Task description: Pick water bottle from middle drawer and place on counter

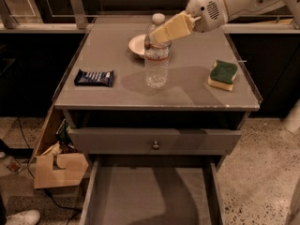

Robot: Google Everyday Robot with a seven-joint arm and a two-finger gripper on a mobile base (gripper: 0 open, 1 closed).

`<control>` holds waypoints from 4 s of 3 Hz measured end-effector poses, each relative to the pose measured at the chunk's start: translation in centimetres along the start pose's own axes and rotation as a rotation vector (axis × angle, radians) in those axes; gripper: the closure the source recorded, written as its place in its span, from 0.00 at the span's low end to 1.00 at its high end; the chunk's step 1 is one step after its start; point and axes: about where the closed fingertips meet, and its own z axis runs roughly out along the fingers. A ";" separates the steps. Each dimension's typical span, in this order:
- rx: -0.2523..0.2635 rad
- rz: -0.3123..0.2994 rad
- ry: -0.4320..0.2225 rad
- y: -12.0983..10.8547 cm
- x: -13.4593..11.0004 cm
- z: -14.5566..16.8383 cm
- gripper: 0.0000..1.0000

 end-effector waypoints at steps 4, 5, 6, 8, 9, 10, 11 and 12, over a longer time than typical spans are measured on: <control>-0.058 0.018 -0.033 -1.4 0.9 3.6 1.00; -0.084 0.024 -0.022 -1.4 1.3 4.6 1.00; -0.094 0.027 -0.020 -1.4 1.4 5.0 1.00; -0.121 0.032 -0.030 -1.4 1.6 5.7 0.81; -0.121 0.032 -0.030 -1.4 1.6 5.7 0.59; -0.121 0.032 -0.030 -1.4 1.6 5.7 0.35; -0.121 0.032 -0.030 -1.4 1.6 5.7 0.11; -0.121 0.032 -0.030 -1.4 1.6 5.7 0.00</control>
Offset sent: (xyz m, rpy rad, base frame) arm 0.0143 0.0175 -0.0308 0.0840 0.0346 0.0110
